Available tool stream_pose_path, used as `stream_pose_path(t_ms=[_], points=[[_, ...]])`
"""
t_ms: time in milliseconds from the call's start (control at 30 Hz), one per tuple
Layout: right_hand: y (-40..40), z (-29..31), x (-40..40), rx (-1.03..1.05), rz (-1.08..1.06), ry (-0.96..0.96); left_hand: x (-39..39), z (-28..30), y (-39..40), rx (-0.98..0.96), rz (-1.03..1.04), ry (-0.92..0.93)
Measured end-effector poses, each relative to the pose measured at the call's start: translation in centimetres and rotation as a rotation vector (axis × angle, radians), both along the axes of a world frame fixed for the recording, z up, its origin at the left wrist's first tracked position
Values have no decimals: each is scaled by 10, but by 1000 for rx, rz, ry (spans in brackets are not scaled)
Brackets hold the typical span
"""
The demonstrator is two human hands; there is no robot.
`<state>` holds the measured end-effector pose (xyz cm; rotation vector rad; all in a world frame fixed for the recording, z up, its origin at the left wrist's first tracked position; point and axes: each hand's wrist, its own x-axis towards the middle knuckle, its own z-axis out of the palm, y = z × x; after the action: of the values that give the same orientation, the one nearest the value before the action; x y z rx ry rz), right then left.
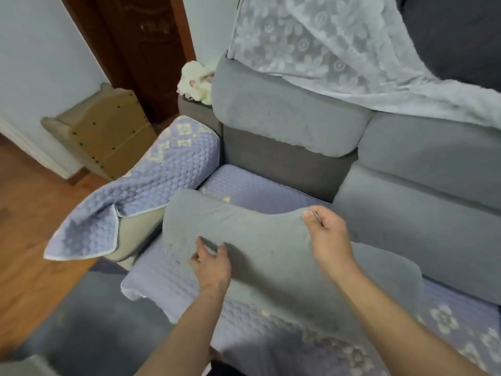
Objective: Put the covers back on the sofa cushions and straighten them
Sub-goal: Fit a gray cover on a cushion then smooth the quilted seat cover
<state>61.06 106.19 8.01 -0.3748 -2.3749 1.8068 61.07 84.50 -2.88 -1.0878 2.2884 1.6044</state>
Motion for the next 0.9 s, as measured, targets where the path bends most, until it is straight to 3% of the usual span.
stream_pose_path(t_ms=[133,200,300,367,467,533,600,667,767,900], points=[[-47,-11,-79,150,-40,-15,-85,-35,-84,-319,-110,31],[-61,-9,-101,251,118,-70,-124,-42,-119,-464,-264,77],[-74,-12,-108,391,457,-265,-173,-30,-147,-704,-684,330],[-82,-25,-96,421,575,-403,-213,-16,-145,-704,-1059,400],[-86,-47,-75,374,593,-542,-255,-13,-116,-665,-1663,96],[-84,-58,-70,306,439,-575,-261,-22,-106,-505,-1891,-171],[-76,-73,-69,321,307,-598,-252,-28,-107,-327,-1849,-214],[-72,-93,-71,363,280,-584,-233,-29,-111,-284,-1727,20],[-72,-125,-80,416,233,-557,-220,-34,-115,-481,-1746,308],[-78,-166,-86,615,145,-511,-214,-43,-98,-635,-1483,293]])
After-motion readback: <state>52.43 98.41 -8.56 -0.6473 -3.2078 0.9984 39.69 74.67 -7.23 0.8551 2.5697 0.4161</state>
